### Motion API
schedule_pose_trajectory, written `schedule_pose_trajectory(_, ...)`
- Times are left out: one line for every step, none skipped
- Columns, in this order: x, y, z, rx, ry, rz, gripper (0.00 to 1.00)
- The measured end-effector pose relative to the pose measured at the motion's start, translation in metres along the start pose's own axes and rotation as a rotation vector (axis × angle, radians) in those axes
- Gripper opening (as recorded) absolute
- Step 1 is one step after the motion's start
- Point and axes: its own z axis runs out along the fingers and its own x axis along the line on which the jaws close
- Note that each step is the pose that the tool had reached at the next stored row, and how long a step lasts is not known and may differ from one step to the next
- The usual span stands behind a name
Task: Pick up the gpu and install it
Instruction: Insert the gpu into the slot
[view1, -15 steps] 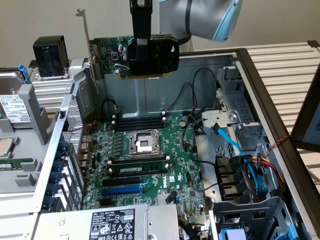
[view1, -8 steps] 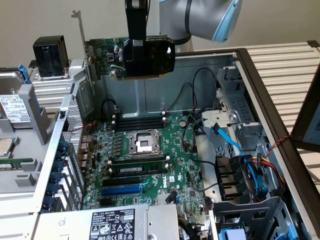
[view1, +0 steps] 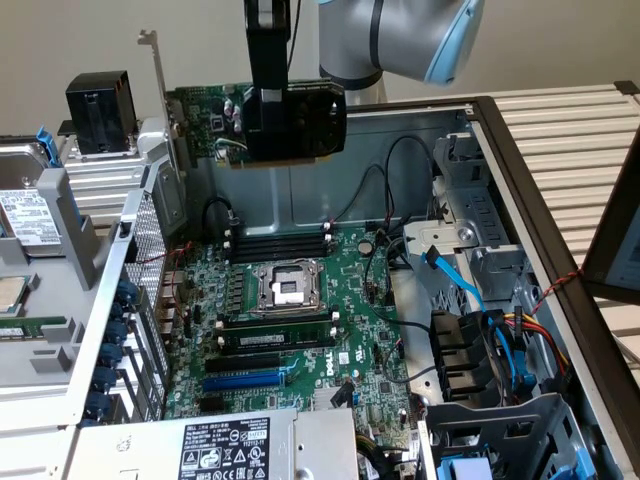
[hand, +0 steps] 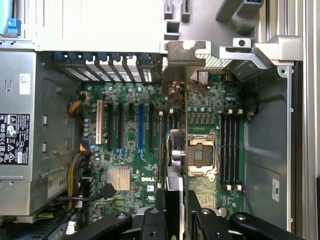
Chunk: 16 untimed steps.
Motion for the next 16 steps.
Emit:
schedule_pose_trajectory(0.001, 0.0, 0.0012, -0.0001, 0.0001, 0.0, 0.27)
schedule_pose_trajectory(0.001, 0.0, 0.0025, -0.0002, 0.0002, 0.001, 0.27)
schedule_pose_trajectory(0.002, 0.0001, 0.0039, -0.0002, 0.0003, 0.002, 0.27)
schedule_pose_trajectory(0.002, 0.0002, 0.0054, -0.0002, 0.0006, 0.002, 0.27)
schedule_pose_trajectory(0.002, 0.0002, 0.0068, -0.0002, 0.0012, 0.003, 0.27)
schedule_pose_trajectory(0.003, 0.0004, 0.0083, -0.0001, 0.0019, 0.003, 0.27)
schedule_pose_trajectory(0.003, 0.0005, 0.0099, -0.0002, 0.0028, 0.004, 0.27)
schedule_pose_trajectory(0.003, 0.0008, 0.0114, -0.0001, 0.0037, 0.005, 0.27)
schedule_pose_trajectory(0.003, 0.0012, 0.0128, -0.0001, 0.0049, 0.006, 0.27)
schedule_pose_trajectory(0.003, 0.0017, 0.0143, 0.0, 0.0063, 0.007, 0.27)
schedule_pose_trajectory(0.003, 0.0021, 0.0158, 0.0001, 0.0073, 0.007, 0.27)
schedule_pose_trajectory(0.003, 0.0025, 0.0171, 0.0001, 0.0086, 0.008, 0.27)
schedule_pose_trajectory(0.003, 0.003, 0.0186, 0.0001, 0.0096, 0.009, 0.27)
schedule_pose_trajectory(0.004, 0.0034, 0.02, 0.0001, 0.0105, 0.009, 0.27)
schedule_pose_trajectory(0.004, 0.0038, 0.0213, 0.0002, 0.0111, 0.01, 0.27)
schedule_pose_trajectory(0.005, 0.0041, 0.0225, 0.0001, 0.0116, 0.01, 0.27)
